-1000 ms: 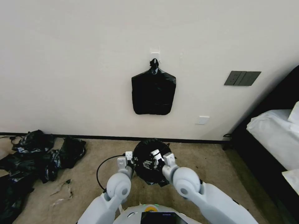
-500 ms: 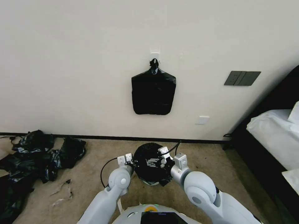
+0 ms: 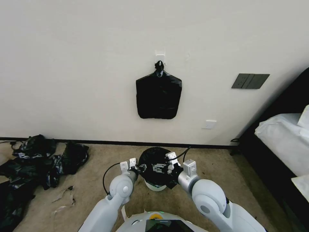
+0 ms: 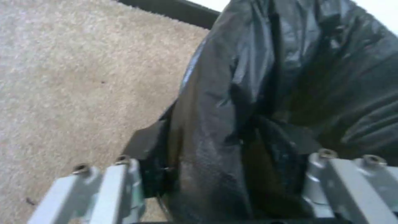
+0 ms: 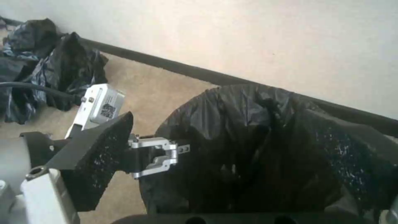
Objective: Place a trash bag onto the trash bin.
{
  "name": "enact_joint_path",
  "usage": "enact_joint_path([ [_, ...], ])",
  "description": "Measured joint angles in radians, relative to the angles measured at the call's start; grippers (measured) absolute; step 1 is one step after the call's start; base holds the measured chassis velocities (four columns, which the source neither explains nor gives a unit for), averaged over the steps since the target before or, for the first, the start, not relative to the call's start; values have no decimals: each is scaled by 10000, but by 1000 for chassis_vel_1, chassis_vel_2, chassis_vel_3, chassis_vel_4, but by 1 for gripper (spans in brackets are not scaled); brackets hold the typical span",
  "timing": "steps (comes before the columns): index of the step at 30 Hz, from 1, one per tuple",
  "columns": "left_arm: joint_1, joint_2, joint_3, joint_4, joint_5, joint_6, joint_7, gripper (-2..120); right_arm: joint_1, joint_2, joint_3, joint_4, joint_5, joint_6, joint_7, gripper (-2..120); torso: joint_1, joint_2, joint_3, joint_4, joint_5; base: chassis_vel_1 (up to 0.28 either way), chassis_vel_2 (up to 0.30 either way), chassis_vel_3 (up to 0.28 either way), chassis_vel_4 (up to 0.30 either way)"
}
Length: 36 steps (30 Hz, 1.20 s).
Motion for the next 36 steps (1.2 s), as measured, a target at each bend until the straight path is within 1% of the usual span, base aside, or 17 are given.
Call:
enact_joint_path([
  [5,70,54,-29,-98,63,72,119,81,-241,3,95,151,-192,36,-116,100,0,1,0,0,-1,0,0,0,0],
  [7,117,77,-57,-186,130,103,147,82,-292,12,130,162,-220,54,-125,100,0,1,0,0,-1,0,0,0,0],
  [10,349,247,-209,-607,910,128,636,97,-569,100,321,179,-488,284,-271,100,0,0,0,0,0,0,0,0,0],
  [11,349,247,-209,-607,910,128,636,97,-569,100,321,179,-488,284,-271,100,0,0,0,0,0,0,0,0,0],
  [13,502,354,-249,-803,1889,-181,1056,99,-834,263,495,-29,-1138,752,-461,100,-1,1,0,2,-2,0,0,0,0],
  [15,727,391,-369,-951,2973,-862,1563,100,-1272,614,790,-395,-1960,1554,-690,100,0,1,0,0,-1,0,0,0,0],
  [16,727,391,-369,-951,2973,-862,1563,100,-1272,614,790,-395,-1960,1554,-690,100,0,1,0,0,-1,0,0,0,0],
  [19,1719,357,-898,-1091,5515,-2944,2709,100,-2442,1700,1898,-1075,-3502,3652,-1305,100,0,1,1,-1,0,0,0,0,0],
  [20,1719,357,-898,-1091,5515,-2944,2709,100,-2442,1700,1898,-1075,-3502,3652,-1305,100,0,1,1,-1,0,0,0,0,0],
  [23,2621,229,-1447,-1177,7394,-4924,3304,100,-3454,2612,2771,-1239,-4370,5330,-1783,100,0,1,0,-2,-2,0,0,0,0],
  [24,2621,229,-1447,-1177,7394,-4924,3304,100,-3454,2612,2771,-1239,-4370,5330,-1783,100,0,1,0,-2,-2,0,0,0,0],
  [26,3195,28,-1892,-1350,8399,-6011,3507,100,-3966,3258,3338,-1385,-5205,6366,-1964,100,-1,1,0,0,-3,0,0,0,0],
  [27,3443,-90,-2112,-1477,8640,-6308,3588,100,-4168,3531,3655,-1520,-5562,6835,-2049,100,-1,1,0,1,0,0,0,0,0],
  [28,3443,-90,-2112,-1477,8640,-6308,3588,100,-4168,3531,3655,-1520,-5562,6835,-2049,100,-1,1,0,1,0,0,0,0,0],
  [32,4074,-393,-2714,-1594,9291,-6977,3817,100,-4668,4278,4610,-2105,-6577,8685,-2440,100,-1,1,0,1,0,0,0,0,0],
  [33,4074,-393,-2714,-1594,9291,-6977,3817,100,-4668,4278,4610,-2105,-6577,8685,-2440,100,-1,1,0,1,0,0,0,0,0],
  [36,4462,-539,-2934,-1599,9843,-7265,3804,100,-5201,4628,5109,-2185,-7356,9618,-2551,100,-1,1,0,-1,0,0,0,0,0],
])
